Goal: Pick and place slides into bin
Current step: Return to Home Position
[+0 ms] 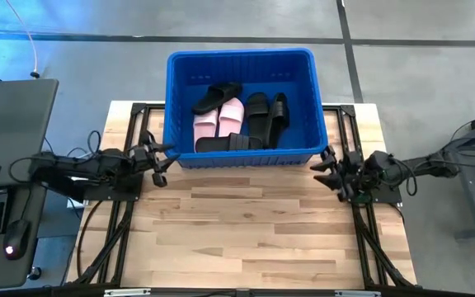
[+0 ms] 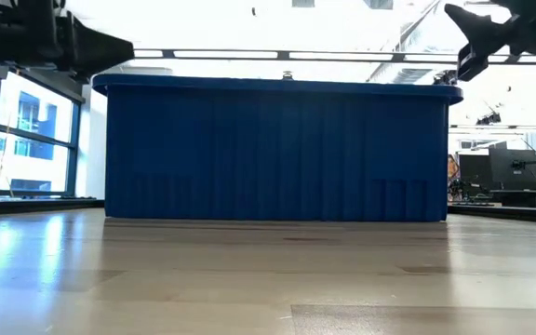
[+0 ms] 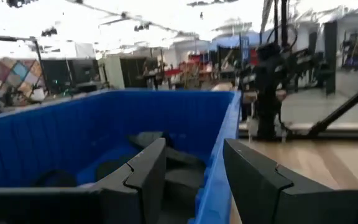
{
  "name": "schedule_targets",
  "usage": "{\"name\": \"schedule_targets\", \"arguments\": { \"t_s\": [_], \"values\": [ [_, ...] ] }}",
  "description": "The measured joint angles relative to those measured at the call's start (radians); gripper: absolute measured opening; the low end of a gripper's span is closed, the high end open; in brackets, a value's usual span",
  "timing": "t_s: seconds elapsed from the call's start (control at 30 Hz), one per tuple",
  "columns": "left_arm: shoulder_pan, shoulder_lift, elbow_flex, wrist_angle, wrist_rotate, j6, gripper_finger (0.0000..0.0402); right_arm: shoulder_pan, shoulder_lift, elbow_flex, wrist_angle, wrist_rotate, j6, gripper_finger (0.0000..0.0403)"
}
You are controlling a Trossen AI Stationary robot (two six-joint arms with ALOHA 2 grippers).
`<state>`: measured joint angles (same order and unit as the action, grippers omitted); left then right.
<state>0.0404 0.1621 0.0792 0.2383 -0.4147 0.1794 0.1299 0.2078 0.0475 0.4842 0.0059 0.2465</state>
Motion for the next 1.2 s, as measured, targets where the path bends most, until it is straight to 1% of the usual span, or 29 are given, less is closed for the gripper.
{"name": "schedule_targets", "arguments": {
  "t_s": [0.1,0.17,0.37,0.47,0.7,0.8,0.87,0.97,1.1,1.2],
  "values": [
    [-0.028,0.028,0.0,-0.002,-0.029,0.012,0.015,0.025,0.019,0.0,-0.013,0.004,-0.068,0.0146],
    [-0.043,0.046,0.0,-0.001,-0.031,0.01,0.015,0.033,0.029,0.0,-0.05,0.02,-0.072,0.0146],
    [-0.082,0.075,0.0,-0.002,-0.041,0.035,0.015,0.054,0.05,0.0,-0.13,0.016,-0.073,0.0146],
    [-0.082,0.075,0.0,-0.01,-0.048,0.048,0.015,0.061,0.046,0.0,-0.175,0.014,-0.061,0.0146],
    [-0.081,0.075,0.001,-0.016,-0.049,0.052,0.015,0.071,0.045,0.002,-0.156,-0.014,-0.088,0.0147],
    [-0.081,0.074,0.001,-0.015,-0.049,0.052,0.015,0.071,0.046,0.002,-0.159,-0.016,-0.053,0.0145],
    [-0.08,0.071,0.001,-0.017,-0.047,0.046,0.015,0.077,0.046,0.002,-0.151,-0.039,-0.041,0.0145],
    [-0.08,0.071,0.001,-0.016,-0.045,0.033,0.015,0.097,0.046,0.002,-0.152,-0.067,-0.069,0.0147],
    [-0.08,0.071,0.001,-0.026,-0.05,0.078,0.015,0.119,0.046,0.002,-0.201,-0.067,-0.085,0.0145],
    [-0.08,0.071,0.001,-0.027,-0.067,0.097,0.015,0.128,0.046,0.002,-0.236,-0.067,-0.053,0.0145]
  ]
}}
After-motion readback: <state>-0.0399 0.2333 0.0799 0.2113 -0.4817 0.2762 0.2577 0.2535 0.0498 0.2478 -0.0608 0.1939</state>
